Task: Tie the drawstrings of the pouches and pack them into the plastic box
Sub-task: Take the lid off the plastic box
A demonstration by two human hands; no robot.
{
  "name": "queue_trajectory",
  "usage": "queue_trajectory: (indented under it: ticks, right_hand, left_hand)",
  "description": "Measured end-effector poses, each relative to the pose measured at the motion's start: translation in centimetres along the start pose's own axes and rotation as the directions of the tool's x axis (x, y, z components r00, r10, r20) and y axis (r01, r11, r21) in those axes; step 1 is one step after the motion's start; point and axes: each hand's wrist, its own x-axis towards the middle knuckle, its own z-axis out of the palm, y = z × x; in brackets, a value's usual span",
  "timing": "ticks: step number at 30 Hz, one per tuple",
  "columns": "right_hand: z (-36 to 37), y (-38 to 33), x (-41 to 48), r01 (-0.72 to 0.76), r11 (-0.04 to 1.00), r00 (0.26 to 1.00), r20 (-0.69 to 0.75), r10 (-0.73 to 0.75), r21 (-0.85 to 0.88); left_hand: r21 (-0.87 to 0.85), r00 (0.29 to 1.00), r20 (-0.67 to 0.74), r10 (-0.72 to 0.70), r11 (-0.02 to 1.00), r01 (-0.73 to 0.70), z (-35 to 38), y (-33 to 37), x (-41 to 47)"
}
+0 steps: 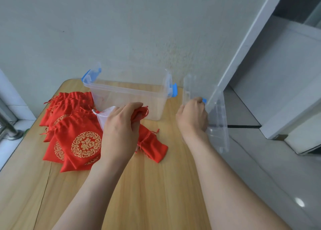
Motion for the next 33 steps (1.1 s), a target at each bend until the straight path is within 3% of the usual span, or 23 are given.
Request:
queue_trajectory:
  ticks: [3, 6, 9, 13, 17, 20, 23, 25, 28, 30, 33]
  right_hand:
    - [1.7, -0.2, -0.1, 0.036, 0.998, 0.989, 0.147, -0.029, -0.047]
    - [3.0, -1.1, 0.0, 0.095, 0.993, 0.978, 0.192, -0.08, -0.069]
    - [4.5, -1.7, 0.4, 0.126, 0.988, 0.979, 0.172, -0.109, -0.092]
    - [6.2, -1.6, 0.9, 0.059, 0.998, 0.965, 0.256, -0.052, -0.02]
    - [7.5, -0.8, 1.3, 0.123, 0.99, 0.937, 0.32, -0.14, 0.07]
    - [7.5, -0.7, 0.5, 0.073, 0.976, 0.964, 0.237, -0.123, 0.206]
    - [6.3, -1.7, -1.9, -0.017, 0.927, 0.999, -0.036, 0.033, 0.376]
    - [5.4, -3.3, -3.7, 0.097, 0.836, 0.984, -0.181, 0.003, 0.54]
    - [3.6, -6.5, -6.3, 0.198, 0.691, 0.978, -0.184, -0.095, 0.696]
    - [2.4, -8.2, -7.5, 0.232, 0.667, 0.973, -0.169, -0.159, 0.709]
    - [1.4, -10.1, -8.4, 0.114, 0.671, 0.971, 0.062, -0.232, 0.732]
  left_hand:
    - [-0.043, 1.0, -0.031, 0.001, 0.999, -0.002, -0.2, 0.0, 0.1]
    - [-0.049, 0.998, -0.047, -0.034, 0.998, 0.031, -0.2, 0.2, 0.1]
    - [-0.056, 0.989, -0.045, -0.141, 0.989, 0.138, -0.1, -0.1, 0.1]
    - [-0.115, 0.965, -0.012, -0.261, 0.959, 0.258, -0.4, -0.8, 0.3]
    - [-0.185, 0.913, 0.047, -0.406, 0.894, 0.407, -0.7, -1.0, 0.6]
    - [-0.228, 0.86, 0.098, -0.501, 0.83, 0.51, -1.0, -1.2, 0.7]
    - [-0.329, 0.812, 0.125, -0.57, 0.749, 0.576, -1.4, -1.3, 0.9]
    - [-0.372, 0.788, 0.122, -0.603, 0.708, 0.6, -1.7, -1.3, 1.1]
    - [-0.403, 0.795, 0.1, -0.598, 0.707, 0.582, -2.1, -1.4, 1.2]
    - [-0.415, 0.814, 0.1, -0.572, 0.72, 0.557, -2.5, -1.5, 1.2]
    - [-0.46, 0.831, 0.112, -0.545, 0.713, 0.529, -3.2, -1.5, 1.4]
